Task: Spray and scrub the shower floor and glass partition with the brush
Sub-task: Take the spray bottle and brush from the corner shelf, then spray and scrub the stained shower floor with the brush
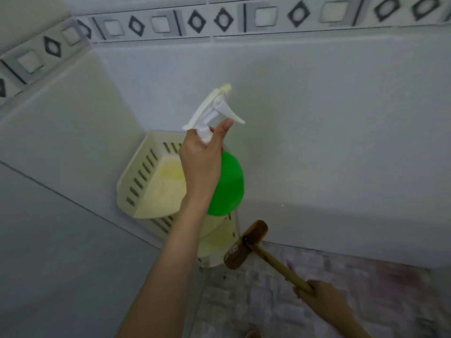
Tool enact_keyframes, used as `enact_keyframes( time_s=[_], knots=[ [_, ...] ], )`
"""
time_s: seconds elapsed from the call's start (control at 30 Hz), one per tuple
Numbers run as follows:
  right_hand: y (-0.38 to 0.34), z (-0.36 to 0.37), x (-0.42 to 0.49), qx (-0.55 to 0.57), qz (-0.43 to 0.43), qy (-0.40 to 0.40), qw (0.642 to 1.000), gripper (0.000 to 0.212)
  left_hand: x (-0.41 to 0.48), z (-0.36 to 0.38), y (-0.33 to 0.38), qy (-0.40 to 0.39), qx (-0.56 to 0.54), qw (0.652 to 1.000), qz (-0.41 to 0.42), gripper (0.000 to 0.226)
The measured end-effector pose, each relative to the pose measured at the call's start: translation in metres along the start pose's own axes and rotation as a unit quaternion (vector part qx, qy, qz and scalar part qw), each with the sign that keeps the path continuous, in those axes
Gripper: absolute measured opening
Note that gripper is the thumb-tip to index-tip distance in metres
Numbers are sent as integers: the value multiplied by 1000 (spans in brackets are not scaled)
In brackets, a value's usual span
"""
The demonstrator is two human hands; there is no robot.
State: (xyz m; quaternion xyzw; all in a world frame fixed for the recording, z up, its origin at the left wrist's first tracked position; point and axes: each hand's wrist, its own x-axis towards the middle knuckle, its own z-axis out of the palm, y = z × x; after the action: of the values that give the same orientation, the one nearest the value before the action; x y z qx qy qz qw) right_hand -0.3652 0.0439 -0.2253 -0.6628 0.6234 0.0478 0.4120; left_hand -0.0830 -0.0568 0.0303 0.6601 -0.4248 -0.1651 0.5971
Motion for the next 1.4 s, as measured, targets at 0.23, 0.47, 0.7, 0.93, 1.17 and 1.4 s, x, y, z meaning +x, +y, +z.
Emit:
enact_keyframes(
  time_s=[0.23,0.47,0.7,0.93,1.17,1.4],
  knots=[
    [123,4,-53,51,180,39,982,30,-95,90,-41,-136,-28,988,-69,41],
    [281,81,-18,143,276,125,942,36,-230,186,-206,-314,-44,937,-147,26],
    [391,160,78,205,338,166,903,38,-330,246,-407,-455,107,871,-152,19],
    [477,242,202,199,322,190,906,41,-374,286,-581,-551,222,797,-113,28],
    [506,296,275,185,280,160,928,38,-388,295,-676,-577,213,788,-29,46],
    [487,296,281,-109,101,188,971,55,-403,281,-724,-521,158,838,-39,52]
  ],
)
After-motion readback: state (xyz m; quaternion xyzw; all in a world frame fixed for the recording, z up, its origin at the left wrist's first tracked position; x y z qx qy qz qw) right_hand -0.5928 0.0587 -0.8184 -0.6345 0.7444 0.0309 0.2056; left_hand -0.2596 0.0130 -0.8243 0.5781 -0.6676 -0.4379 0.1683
